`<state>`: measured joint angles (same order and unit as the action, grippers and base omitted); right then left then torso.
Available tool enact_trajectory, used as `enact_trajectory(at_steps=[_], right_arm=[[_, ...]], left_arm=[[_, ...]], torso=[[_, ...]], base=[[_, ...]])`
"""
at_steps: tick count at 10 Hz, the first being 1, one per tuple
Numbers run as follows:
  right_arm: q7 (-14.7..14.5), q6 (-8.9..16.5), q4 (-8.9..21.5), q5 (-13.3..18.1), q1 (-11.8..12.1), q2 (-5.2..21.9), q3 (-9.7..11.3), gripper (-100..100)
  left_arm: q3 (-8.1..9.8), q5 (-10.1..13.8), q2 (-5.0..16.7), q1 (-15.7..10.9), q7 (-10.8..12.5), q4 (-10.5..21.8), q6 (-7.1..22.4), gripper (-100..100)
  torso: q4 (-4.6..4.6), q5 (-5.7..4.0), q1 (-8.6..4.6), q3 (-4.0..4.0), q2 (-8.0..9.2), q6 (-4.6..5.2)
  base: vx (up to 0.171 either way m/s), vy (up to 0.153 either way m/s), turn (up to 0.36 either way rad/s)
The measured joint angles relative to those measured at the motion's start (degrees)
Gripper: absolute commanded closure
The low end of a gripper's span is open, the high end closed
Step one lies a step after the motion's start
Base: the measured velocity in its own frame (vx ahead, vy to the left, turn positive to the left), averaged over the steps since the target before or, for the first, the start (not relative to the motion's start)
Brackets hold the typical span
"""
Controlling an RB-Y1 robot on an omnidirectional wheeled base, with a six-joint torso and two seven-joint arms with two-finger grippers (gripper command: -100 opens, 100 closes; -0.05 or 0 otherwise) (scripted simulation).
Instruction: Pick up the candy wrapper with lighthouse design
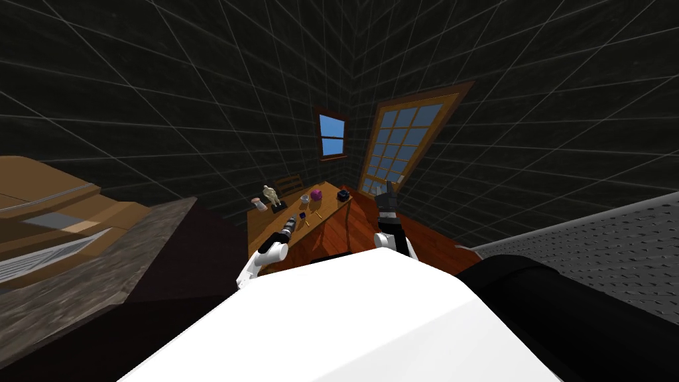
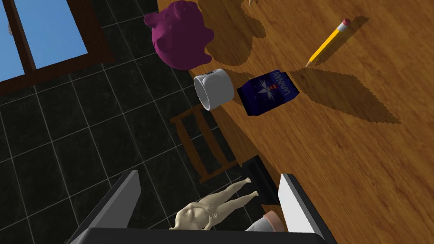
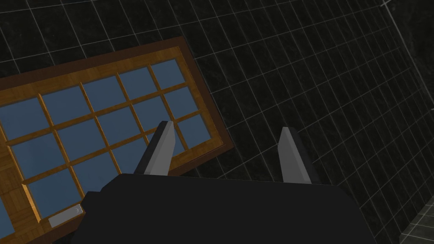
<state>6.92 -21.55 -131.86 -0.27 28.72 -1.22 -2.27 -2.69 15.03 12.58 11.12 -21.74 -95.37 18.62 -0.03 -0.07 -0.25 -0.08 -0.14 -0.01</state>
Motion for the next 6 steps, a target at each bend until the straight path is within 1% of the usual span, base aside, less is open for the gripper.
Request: enact_trajectory(at_steps=[3,4,5,6], right_arm=[[0.0,0.0,0.0,0.0,0.0,0.0,0.0,0],[0.0,0.0,0.0,0.0,0.0,0.0,0.0,0],[0.0,0.0,0.0,0.0,0.0,0.0,0.0,0],[0.0,0.0,0.0,0.0,0.0,0.0,0.0,0]], left_arm=[[-0.14,0.4,0.8,-2.3,-1.5,3.7,4.5,-100],[-0.11,0.0,0.9,-3.3,-2.0,4.8,6.5,-100],[-0.27,0.1,1.1,-3.6,-2.4,5.9,7.4,-100],[-0.38,0.4,2.0,-4.5,-2.9,7.1,8.8,-100]], torso=[[0.0,0.0,0.06,0.0,0.0,-0.03],[0.0,0.0,0.04,0.0,0.01,-0.01],[0.0,0.01,0.1,0.01,0.03,-0.03],[0.0,0.01,0.11,0.01,0.01,-0.02]], base=[[0.043,-0.057,-0.033],[0.038,-0.042,-0.023],[0.041,-0.042,-0.036],[0.035,-0.038,-0.016]])
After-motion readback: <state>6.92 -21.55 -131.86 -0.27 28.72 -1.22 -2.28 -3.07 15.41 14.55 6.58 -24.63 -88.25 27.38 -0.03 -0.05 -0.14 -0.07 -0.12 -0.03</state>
